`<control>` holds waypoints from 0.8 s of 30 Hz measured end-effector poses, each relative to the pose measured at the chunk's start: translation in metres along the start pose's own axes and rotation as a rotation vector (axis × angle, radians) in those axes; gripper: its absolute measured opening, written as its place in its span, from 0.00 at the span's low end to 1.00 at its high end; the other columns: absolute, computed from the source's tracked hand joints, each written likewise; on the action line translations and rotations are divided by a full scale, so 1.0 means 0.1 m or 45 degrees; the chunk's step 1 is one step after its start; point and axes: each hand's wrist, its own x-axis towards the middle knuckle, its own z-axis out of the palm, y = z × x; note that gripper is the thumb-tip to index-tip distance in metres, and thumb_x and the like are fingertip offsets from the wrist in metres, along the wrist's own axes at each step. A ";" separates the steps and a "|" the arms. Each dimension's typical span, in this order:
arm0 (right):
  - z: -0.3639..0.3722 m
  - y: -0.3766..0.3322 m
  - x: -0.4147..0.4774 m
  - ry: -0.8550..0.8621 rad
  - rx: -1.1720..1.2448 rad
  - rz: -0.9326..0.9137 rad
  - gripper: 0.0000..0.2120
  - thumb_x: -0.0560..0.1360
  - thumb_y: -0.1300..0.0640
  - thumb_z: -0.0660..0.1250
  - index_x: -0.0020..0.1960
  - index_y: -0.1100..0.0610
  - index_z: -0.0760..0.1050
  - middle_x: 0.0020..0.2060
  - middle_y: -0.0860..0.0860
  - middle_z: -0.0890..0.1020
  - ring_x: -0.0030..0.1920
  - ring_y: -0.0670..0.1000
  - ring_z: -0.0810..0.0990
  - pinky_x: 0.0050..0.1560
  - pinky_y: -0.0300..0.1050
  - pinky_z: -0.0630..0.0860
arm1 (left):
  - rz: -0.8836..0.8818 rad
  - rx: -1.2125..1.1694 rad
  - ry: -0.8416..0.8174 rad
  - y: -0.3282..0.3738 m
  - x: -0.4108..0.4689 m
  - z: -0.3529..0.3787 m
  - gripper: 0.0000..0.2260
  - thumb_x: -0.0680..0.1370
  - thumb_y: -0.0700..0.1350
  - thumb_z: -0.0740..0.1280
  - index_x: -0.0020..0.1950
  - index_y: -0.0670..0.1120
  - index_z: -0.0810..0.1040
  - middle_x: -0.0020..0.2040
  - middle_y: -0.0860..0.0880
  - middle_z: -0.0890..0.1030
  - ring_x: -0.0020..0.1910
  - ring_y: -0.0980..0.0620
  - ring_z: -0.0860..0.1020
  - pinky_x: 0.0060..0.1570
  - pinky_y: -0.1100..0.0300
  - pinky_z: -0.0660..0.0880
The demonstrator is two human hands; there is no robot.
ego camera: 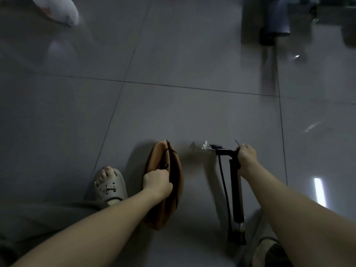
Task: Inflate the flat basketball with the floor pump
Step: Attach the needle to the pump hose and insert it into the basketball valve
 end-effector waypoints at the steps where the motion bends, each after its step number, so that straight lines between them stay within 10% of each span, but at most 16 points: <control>1: -0.02 0.04 -0.01 -0.010 -0.016 0.008 0.11 0.82 0.56 0.56 0.42 0.58 0.71 0.46 0.62 0.76 0.47 0.62 0.78 0.48 0.57 0.76 | -0.046 -0.089 0.015 -0.04 -0.01 -0.04 0.08 0.80 0.47 0.64 0.41 0.49 0.73 0.38 0.50 0.77 0.34 0.52 0.76 0.31 0.59 0.68; 8: -0.08 -0.09 -0.40 -0.098 -0.172 0.002 0.10 0.84 0.59 0.56 0.52 0.65 0.72 0.40 0.56 0.70 0.36 0.54 0.66 0.44 0.55 0.67 | -0.257 -0.544 0.183 -0.30 -0.14 -0.60 0.08 0.79 0.47 0.68 0.44 0.46 0.74 0.40 0.49 0.79 0.33 0.51 0.80 0.24 0.61 0.75; 19: -0.07 -1.18 -2.02 -0.432 -0.085 -0.486 0.17 0.84 0.51 0.58 0.52 0.67 0.73 0.38 0.61 0.80 0.34 0.58 0.83 0.42 0.57 0.84 | 0.038 -0.512 0.426 -0.11 -0.84 -1.73 0.08 0.78 0.49 0.66 0.42 0.46 0.78 0.37 0.48 0.81 0.29 0.52 0.81 0.25 0.60 0.75; 24: -0.34 -1.32 -2.81 -0.812 -0.028 -0.659 0.16 0.80 0.47 0.66 0.49 0.60 0.81 0.46 0.53 0.84 0.52 0.56 0.83 0.60 0.60 0.78 | 0.221 -0.400 0.623 -0.02 -1.33 -2.19 0.11 0.76 0.49 0.68 0.37 0.45 0.76 0.33 0.49 0.79 0.31 0.53 0.78 0.28 0.64 0.69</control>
